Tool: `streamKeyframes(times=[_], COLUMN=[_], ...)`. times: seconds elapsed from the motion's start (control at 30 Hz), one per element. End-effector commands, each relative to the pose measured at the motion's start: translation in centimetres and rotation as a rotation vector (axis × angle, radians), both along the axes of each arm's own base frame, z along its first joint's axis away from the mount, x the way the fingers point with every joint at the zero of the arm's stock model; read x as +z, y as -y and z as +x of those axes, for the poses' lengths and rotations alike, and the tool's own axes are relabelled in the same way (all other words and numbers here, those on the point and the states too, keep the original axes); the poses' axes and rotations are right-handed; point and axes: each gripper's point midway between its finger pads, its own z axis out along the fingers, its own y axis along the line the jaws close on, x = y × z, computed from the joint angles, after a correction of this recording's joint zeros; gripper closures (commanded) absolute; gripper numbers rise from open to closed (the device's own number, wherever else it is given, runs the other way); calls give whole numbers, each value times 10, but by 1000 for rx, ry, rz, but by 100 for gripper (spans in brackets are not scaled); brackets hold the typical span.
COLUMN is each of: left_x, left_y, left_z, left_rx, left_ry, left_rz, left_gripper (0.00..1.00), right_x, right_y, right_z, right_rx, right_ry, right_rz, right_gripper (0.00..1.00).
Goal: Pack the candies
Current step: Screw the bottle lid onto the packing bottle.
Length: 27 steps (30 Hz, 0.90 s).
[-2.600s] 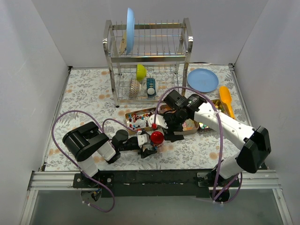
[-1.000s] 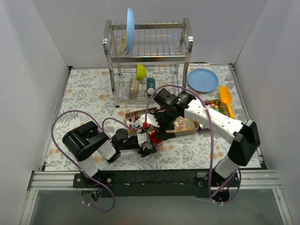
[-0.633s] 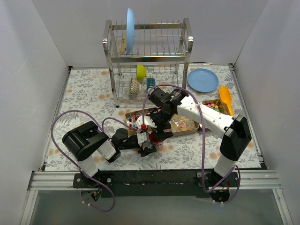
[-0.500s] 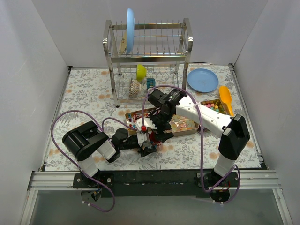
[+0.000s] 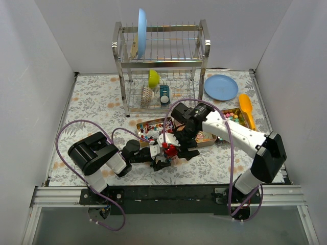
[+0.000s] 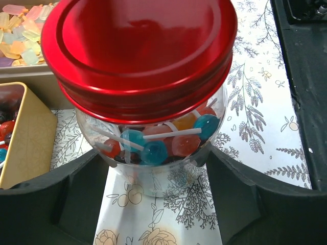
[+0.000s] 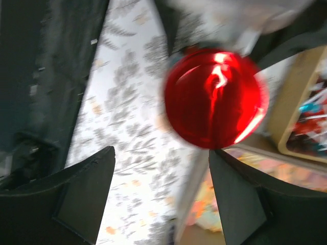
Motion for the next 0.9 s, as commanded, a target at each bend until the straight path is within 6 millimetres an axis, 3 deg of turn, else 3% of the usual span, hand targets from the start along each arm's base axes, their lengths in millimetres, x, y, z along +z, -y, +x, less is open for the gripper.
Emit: streamKeyframes(times=[0.0,0.1,0.2,0.27,0.47,0.67,0.87], left_x=[-25,-25,-25,-26,-26,-24,-24], left_y=[-11,-11,-10,-11,-11,-11,-12], left_z=[3,2,1,-1,-2,-2,0], left_rx=[60,53,43,37,33,31,42], left_ry=[-89,-89,-92,-94,-93,-85,-82], left_rz=[79,79,77,80,82,81,81], left_gripper=[100,100,100,100,100,100,100], right_x=[8,13,20,29,39,39,29], right_y=[39,40,24,5,-37,-50,-47], right_z=[-38,-35,-12,6,30,24,12], right_rx=[-66,-103,-142,-154,-75,19,73], right_ry=[-95,-79,-26,2,2,-81,-88], right_rz=[-93,-79,-19,21,100,96,70], right_gripper=[19,20,19,19,19,19,18])
